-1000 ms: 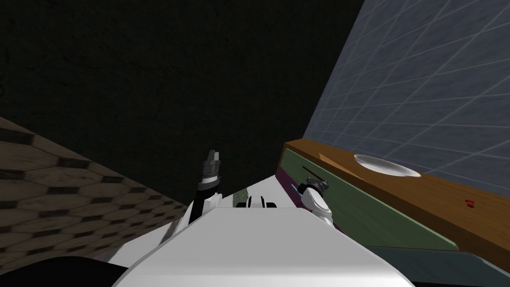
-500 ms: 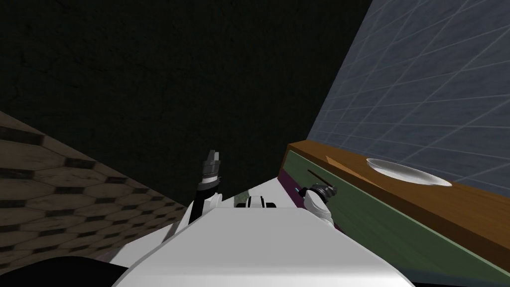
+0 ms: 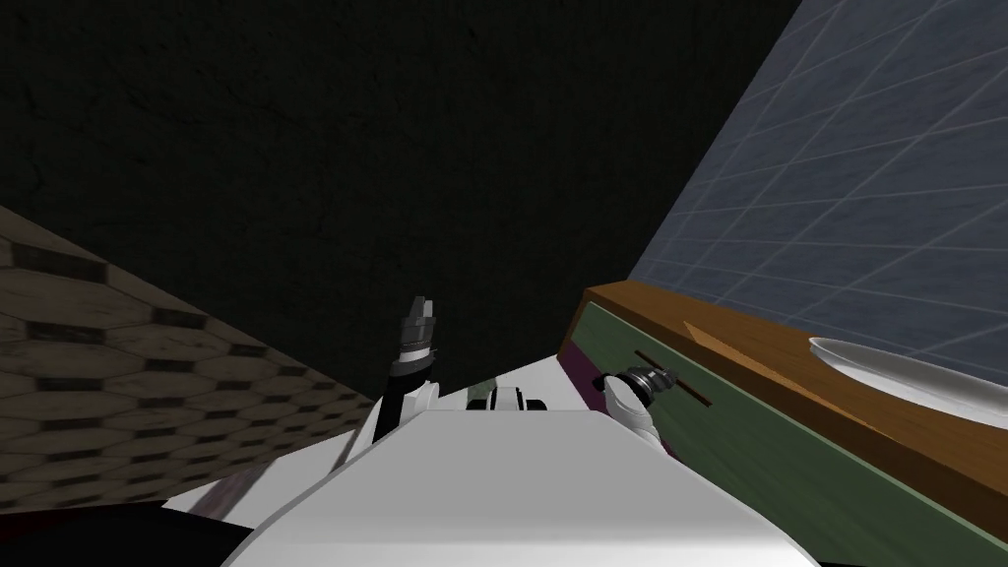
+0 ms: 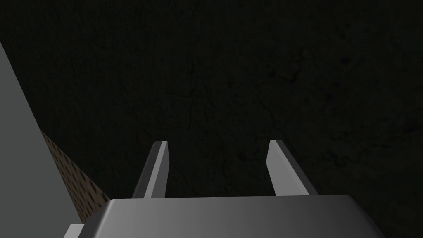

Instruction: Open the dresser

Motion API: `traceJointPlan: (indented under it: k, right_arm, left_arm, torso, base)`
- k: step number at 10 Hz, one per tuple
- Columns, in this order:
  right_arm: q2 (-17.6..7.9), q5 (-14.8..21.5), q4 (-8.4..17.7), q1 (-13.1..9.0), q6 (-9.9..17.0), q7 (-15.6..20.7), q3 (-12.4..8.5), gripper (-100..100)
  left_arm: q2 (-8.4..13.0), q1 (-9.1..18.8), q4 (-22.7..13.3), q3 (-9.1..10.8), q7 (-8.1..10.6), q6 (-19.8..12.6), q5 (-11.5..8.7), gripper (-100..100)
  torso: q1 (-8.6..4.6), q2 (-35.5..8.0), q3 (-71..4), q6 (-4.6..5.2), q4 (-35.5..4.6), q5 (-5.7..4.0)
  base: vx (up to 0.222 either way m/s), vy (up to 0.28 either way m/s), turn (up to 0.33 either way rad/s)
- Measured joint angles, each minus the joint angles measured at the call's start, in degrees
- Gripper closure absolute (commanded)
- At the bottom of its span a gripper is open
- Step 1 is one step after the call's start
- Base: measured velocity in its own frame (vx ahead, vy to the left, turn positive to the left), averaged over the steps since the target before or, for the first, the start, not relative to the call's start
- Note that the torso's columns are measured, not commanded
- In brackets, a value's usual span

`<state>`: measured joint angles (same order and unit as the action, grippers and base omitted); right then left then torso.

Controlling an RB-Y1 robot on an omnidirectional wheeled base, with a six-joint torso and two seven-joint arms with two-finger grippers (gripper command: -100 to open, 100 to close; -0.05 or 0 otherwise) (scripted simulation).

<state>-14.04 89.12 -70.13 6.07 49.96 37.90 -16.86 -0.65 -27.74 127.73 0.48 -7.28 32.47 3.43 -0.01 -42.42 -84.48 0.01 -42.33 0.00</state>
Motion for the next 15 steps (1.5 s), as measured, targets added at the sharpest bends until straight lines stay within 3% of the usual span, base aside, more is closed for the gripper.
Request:
traceJointPlan:
  k: [1,2,8,9,15]
  right_arm:
    - [-0.04,0.11,0.01,0.02,0.18,0.17,-0.02,-100]
    - [-0.03,0.09,0.01,0.01,0.17,0.15,-0.02,100]
    - [0.75,-0.13,-1.34,-0.41,0.15,2.15,-0.12,100]
    - [0.79,-0.14,-1.38,-0.42,0.15,2.27,-0.12,-100]
    - [-1.28,-6.76,-0.35,-4.46,-3.43,5.7,-1.41,-100]
  left_arm:
    - [0.0,0.0,0.0,0.0,0.0,0.0,0.0,0]
    - [0.0,0.01,0.0,0.0,0.0,0.0,0.0,0]
    - [-0.01,0.01,0.0,-0.01,0.0,0.0,0.0,0]
    - [0.0,0.01,0.0,0.0,0.0,0.0,0.0,0]
    - [0.01,0.01,0.0,0.01,0.0,0.0,0.0,0]
  torso:
    - [-0.06,-0.09,0.05,0.01,-0.02,-0.02]
    - [-0.06,-0.07,0.04,0.0,-0.02,-0.02]
    - [-0.01,0.22,-0.14,-0.01,0.06,0.0]
    - [-0.31,0.26,-0.16,0.0,0.07,-0.07]
    - [0.1,0.12,-0.08,-0.01,0.04,0.03]
  base:
    - [0.009,0.004,-0.001]
    - [0.0,0.0,0.0]
    - [-0.053,0.143,-0.011]
    - [-0.007,0.004,-0.028]
    - [-0.007,-0.037,-0.024]
